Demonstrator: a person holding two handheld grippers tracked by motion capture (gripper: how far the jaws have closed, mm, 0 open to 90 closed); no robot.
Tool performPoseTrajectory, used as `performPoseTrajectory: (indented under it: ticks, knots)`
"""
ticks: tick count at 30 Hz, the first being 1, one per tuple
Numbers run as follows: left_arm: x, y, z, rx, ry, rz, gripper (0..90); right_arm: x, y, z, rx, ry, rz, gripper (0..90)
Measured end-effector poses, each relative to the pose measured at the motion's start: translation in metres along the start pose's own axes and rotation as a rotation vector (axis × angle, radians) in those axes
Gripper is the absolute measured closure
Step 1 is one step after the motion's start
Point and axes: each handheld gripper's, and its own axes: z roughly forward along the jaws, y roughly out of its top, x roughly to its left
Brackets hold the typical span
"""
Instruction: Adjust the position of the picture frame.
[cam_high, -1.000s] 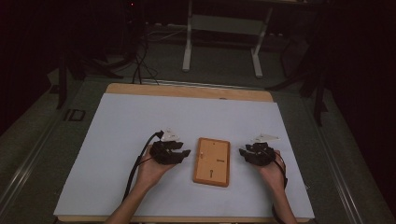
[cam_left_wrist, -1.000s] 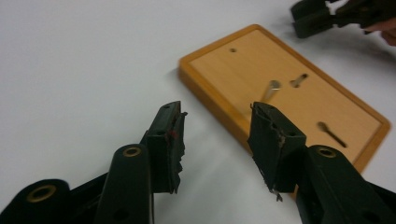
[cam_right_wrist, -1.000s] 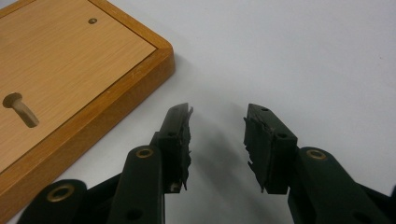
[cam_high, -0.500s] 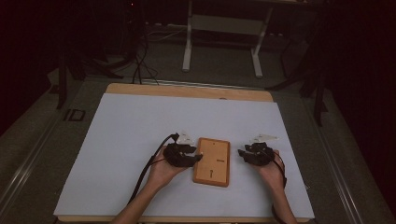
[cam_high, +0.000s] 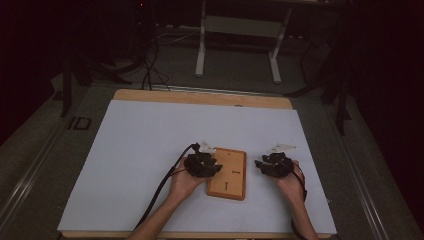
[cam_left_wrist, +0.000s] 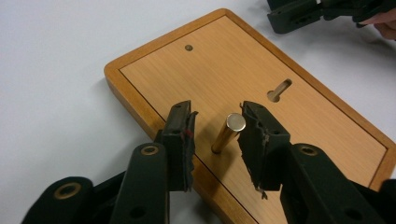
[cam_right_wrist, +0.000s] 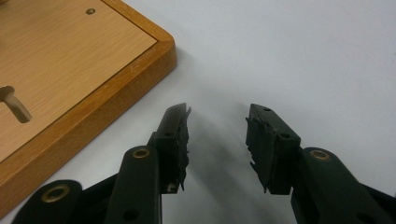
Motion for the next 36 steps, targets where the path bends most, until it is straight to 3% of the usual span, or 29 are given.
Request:
performPoseTrajectory:
  ticks: [4,10,17,25,31,36]
  knots:
    - [-0.002,-0.001,0.003,-0.002,0.007,0.004,67.2,0.000,0.000,0.000,0.001,-0.001,-0.001,57.6]
    - [-0.009,-0.003,0.005,-0.014,0.047,0.021,82.3,0.001,0.000,0.000,0.000,-0.001,-0.008,57.5]
    - [-0.011,-0.004,0.005,-0.022,0.065,0.016,83.8,0.001,0.000,0.001,0.002,0.002,-0.009,57.4]
    - [-0.003,-0.002,0.004,-0.014,0.011,0.054,84.2,0.001,0.001,0.001,-0.001,0.006,-0.021,57.3]
    - [0.006,0.000,0.002,-0.015,0.025,0.050,84.2,0.003,0.001,0.002,0.000,0.011,-0.031,57.2]
    - [0.019,-0.001,-0.002,-0.021,0.045,0.013,84.2,0.008,0.004,0.005,-0.003,0.023,-0.047,58.3]
